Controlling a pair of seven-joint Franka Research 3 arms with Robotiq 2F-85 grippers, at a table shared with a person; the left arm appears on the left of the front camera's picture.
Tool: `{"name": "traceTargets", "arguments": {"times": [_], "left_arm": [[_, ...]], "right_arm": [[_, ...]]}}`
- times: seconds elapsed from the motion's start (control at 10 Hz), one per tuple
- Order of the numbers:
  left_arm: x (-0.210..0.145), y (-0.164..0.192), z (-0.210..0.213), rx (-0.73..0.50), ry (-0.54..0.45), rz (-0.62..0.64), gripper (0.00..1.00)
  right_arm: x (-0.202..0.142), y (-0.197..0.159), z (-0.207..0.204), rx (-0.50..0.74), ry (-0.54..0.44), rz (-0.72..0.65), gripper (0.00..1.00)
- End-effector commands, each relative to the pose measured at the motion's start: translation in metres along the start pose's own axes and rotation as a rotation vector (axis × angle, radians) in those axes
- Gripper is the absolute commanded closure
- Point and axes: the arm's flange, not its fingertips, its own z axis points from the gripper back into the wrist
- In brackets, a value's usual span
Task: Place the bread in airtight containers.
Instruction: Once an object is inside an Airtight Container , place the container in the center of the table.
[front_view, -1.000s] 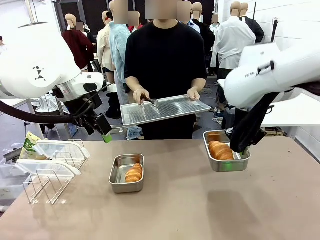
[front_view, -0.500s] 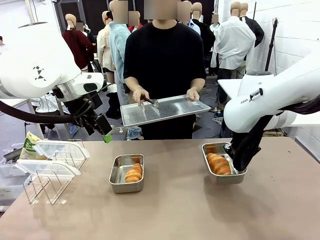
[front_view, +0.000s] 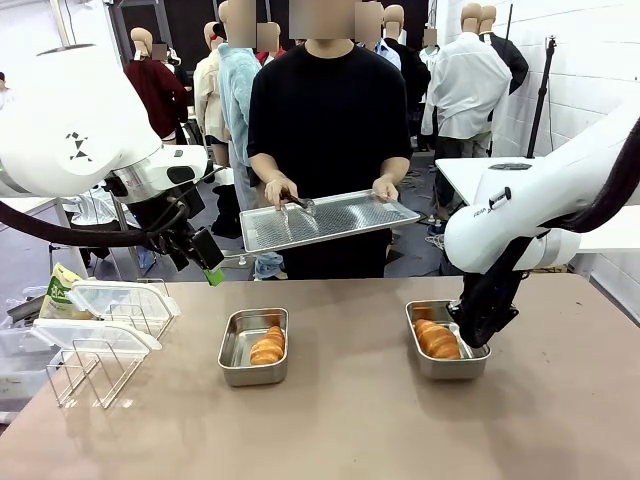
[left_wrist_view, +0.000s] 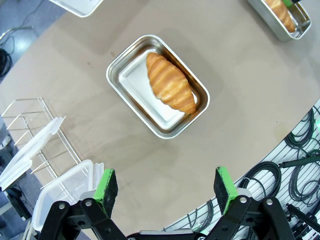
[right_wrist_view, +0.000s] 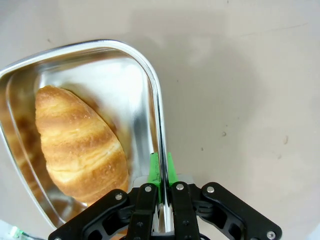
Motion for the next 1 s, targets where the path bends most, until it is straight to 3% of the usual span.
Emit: {"name": "traceTargets", "arguments": {"times": [0.0, 0.2, 0.3, 0.7, 0.9], "left_arm": [[-0.001, 0.000, 0.001, 0.008, -0.002, 0.002, 0.00], [-0.001, 0.000, 0.001, 0.008, -0.002, 0.002, 0.00], [-0.001, 0.000, 0.001, 0.008, -0.002, 0.002, 0.00], [-0.001, 0.000, 0.001, 0.008, -0.002, 0.002, 0.00], [-0.001, 0.000, 0.001, 0.008, -0.002, 0.002, 0.00]], "right_arm": [[0.008, 0.000, 0.000, 0.022, -0.002, -0.007, 1.00], [0.010, 0.000, -0.003, 0.025, 0.003, -0.027, 0.97], [0.011, 0.000, -0.005, 0.025, 0.016, -0.020, 0.82], [0.010, 0.003, 0.003, 0.015, 0.006, 0.011, 0.02], [0.008, 0.005, 0.010, 0.011, -0.003, 0.012, 0.00]]}}
